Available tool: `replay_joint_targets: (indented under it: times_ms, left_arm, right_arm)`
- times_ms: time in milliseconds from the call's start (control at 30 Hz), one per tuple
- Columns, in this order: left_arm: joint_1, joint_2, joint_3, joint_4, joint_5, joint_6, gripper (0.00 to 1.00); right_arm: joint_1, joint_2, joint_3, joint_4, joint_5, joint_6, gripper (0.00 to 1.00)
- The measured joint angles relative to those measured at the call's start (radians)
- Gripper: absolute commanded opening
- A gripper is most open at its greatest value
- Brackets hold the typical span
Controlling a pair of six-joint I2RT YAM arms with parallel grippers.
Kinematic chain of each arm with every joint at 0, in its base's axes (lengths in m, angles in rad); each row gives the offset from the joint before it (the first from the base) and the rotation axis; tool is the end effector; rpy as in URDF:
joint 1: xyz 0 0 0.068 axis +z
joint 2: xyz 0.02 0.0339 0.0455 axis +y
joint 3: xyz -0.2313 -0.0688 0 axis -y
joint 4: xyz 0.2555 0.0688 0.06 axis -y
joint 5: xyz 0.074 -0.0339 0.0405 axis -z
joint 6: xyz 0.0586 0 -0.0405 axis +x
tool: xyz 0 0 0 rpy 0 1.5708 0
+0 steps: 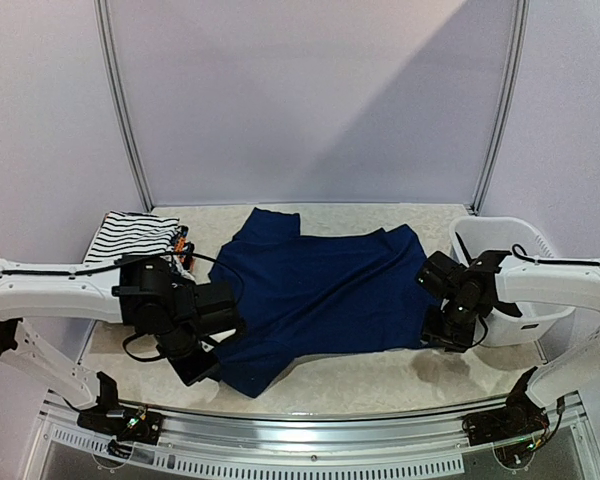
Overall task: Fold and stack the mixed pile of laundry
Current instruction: Flatten out the crumpled T-shirt at the center of the board, then pick up the flattened T-shirt from the center of the board.
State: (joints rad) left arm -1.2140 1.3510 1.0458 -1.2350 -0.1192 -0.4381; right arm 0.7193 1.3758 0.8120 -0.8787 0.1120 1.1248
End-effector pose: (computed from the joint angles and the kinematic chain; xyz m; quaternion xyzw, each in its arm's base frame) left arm 0.0887 -0.2181 0.1876 0.3767 0.9243 0.0291 0.0541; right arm 0.1850 0.1533 0.1234 0.2041 0.9752 0.0173 0.0832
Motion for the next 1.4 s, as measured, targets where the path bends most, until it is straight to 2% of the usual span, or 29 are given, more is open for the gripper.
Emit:
replay_joint_targets:
  times_ms: [233, 500, 767, 1100, 1233, 1400]
  left_arm:
    - [0.019, -0.128, -0.009, -0.079, 0.003, -0.067, 0.0]
    - [0.019, -0.093, -0.011, -0.06, 0.029, -0.079, 0.0]
    - [0.02, -0.051, -0.012, -0.013, 0.059, -0.061, 0.0]
    - [0.02, -0.036, -0.012, 0.011, 0.064, -0.053, 0.0]
    - [0.02, -0.036, -0.012, 0.017, 0.063, -0.053, 0.0]
    - [0.02, -0.036, -0.012, 0.019, 0.061, -0.053, 0.0]
  right_arm:
    - [0.0, -0.021, -0.039, 0.02, 0.003, 0.095, 0.54]
    - [0.008, -0.149, -0.148, 0.024, 0.009, 0.231, 0.49]
    - [0.023, -0.286, -0.298, 0.185, 0.042, 0.356, 0.44]
    - [0.033, -0.192, -0.316, 0.262, 0.1, 0.467, 0.36]
    - [0.034, -0.164, -0.314, 0.29, 0.11, 0.499, 0.24]
    - [0.033, -0.125, -0.3, 0.308, 0.126, 0.521, 0.01]
